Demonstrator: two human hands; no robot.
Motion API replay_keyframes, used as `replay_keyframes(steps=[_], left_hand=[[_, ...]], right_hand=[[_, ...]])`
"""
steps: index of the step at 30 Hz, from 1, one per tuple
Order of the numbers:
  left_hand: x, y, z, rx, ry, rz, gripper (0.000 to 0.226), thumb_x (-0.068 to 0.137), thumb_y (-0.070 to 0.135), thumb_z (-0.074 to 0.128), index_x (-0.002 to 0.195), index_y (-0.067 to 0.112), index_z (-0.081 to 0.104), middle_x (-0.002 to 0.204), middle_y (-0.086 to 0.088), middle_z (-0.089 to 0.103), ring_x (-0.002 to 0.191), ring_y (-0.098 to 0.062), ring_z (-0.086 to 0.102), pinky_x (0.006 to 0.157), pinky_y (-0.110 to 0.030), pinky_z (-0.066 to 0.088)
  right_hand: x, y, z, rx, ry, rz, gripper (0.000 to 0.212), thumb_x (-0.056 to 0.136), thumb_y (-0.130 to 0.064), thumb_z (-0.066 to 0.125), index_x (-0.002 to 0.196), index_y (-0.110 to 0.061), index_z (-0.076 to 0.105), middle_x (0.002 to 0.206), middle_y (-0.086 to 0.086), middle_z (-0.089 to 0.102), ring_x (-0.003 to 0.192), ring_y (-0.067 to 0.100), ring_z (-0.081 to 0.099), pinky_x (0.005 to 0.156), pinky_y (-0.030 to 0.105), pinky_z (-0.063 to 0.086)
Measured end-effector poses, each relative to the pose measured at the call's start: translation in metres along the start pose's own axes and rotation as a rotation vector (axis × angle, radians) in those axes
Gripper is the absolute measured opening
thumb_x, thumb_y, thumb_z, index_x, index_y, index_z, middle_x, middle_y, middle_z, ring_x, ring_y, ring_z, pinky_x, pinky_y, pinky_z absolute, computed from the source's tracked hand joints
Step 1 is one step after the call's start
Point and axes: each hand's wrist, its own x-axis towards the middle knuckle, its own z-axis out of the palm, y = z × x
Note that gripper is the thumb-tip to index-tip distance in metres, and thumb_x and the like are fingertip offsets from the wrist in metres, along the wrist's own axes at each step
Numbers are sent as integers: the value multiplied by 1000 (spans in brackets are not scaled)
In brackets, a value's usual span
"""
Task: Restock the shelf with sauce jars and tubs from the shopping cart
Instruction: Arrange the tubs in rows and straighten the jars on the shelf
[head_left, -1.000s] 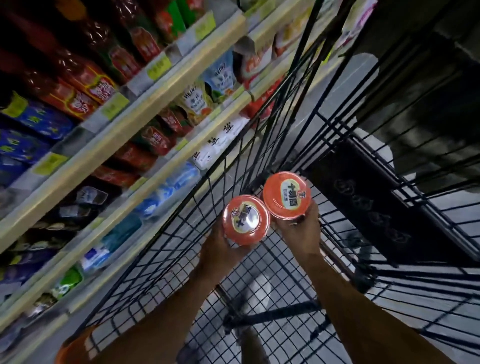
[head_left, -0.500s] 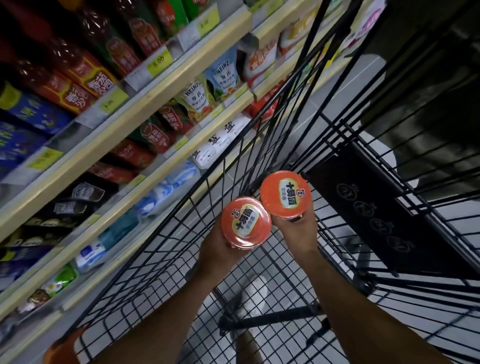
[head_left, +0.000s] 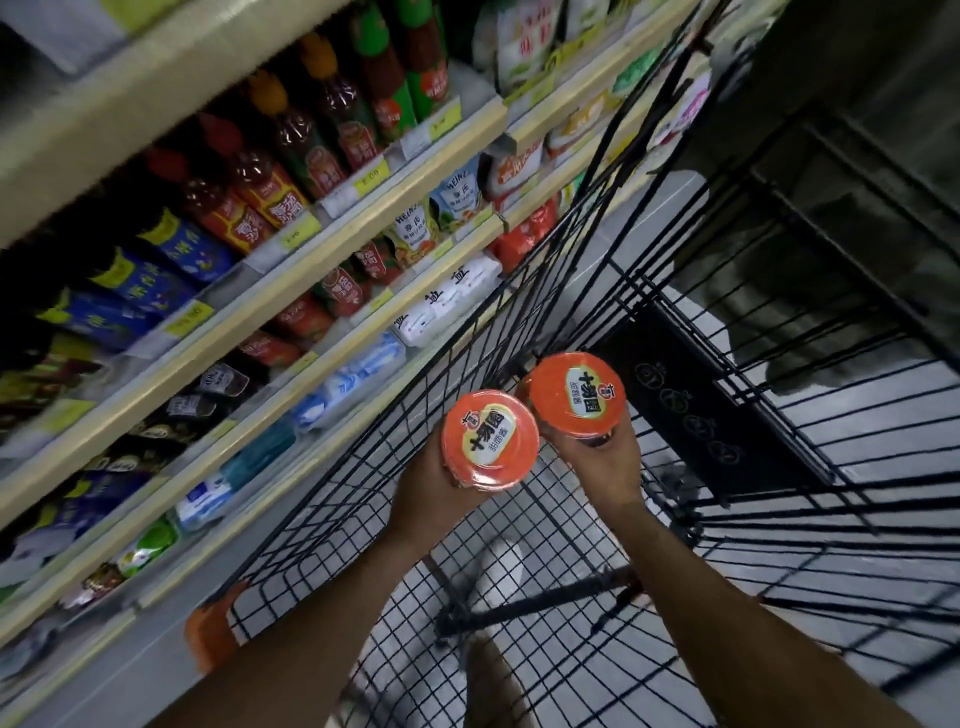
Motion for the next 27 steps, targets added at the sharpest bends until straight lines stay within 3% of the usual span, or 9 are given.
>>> replay_keyframes(steps=[4, 9, 13, 16, 19, 21, 24, 26, 27], left_hand=[[-29, 19, -19, -46, -20, 3, 90, 57, 40, 94, 130, 61, 46, 119, 23, 68, 110, 1, 66, 92, -39, 60], [-69, 52, -57, -99, 6, 80, 87, 60, 25, 97, 130, 47, 52, 117, 19, 70, 112, 0, 65, 89, -26, 59], [-101, 88, -105, -174, 85, 172, 89, 62, 33, 97, 136, 45, 48, 128, 22, 64, 120, 1, 60, 97, -26, 54], [-134, 115, -152, -242, 185, 222, 89, 61, 34, 98, 131, 53, 45, 123, 37, 60, 117, 11, 57, 94, -13, 48], [-176, 129, -201, -301, 306, 276, 91, 51, 51, 94, 129, 51, 47, 127, 22, 64, 120, 1, 60, 101, -28, 49], [-206, 132, -232, -329, 386, 309, 91, 49, 52, 91, 128, 50, 47, 129, 18, 63, 121, -3, 60, 102, -31, 50], [-254, 122, -272, -383, 499, 327, 94, 52, 43, 94, 135, 37, 51, 128, 11, 66, 119, -12, 64, 97, -33, 54], [-292, 113, -295, -400, 576, 328, 90, 49, 50, 96, 128, 51, 52, 122, 17, 68, 112, -14, 67, 85, -33, 56], [-314, 109, -304, -411, 606, 331, 85, 47, 57, 96, 120, 59, 53, 119, 19, 69, 107, -16, 68, 78, -34, 56]], right_hand=[[-36, -37, -7, -6, 9, -59, 87, 58, -37, 96, 133, -27, 53, 109, -18, 68, 98, -8, 65, 97, 46, 56], [-79, -97, -9, -11, -32, -176, 79, 63, -26, 97, 131, -27, 56, 116, -7, 71, 109, 11, 68, 94, 50, 57], [-114, -157, -2, -4, -106, -334, 72, 66, -17, 92, 129, -17, 57, 111, -11, 69, 98, -7, 66, 82, 14, 52], [-135, -197, 5, -39, -184, -435, 65, 61, -29, 89, 119, -26, 60, 109, -14, 68, 95, -10, 65, 83, 11, 51], [-156, -228, 17, -79, -269, -525, 89, 58, -50, 94, 132, -16, 58, 122, -4, 69, 111, 6, 66, 96, 27, 51], [-175, -247, 28, -92, -308, -581, 101, 51, -57, 92, 133, -10, 57, 122, 2, 68, 108, 4, 66, 93, 25, 53], [-216, -266, 48, -103, -353, -654, 103, 53, -57, 88, 137, -8, 54, 121, 4, 67, 100, 3, 65, 91, 27, 51], [-246, -274, 61, -124, -410, -691, 93, 58, -57, 91, 131, -10, 58, 116, 2, 69, 97, 8, 65, 88, 28, 49], [-264, -277, 66, -133, -431, -694, 78, 62, -47, 91, 126, -13, 60, 112, -3, 69, 93, 2, 65, 83, 23, 50]])
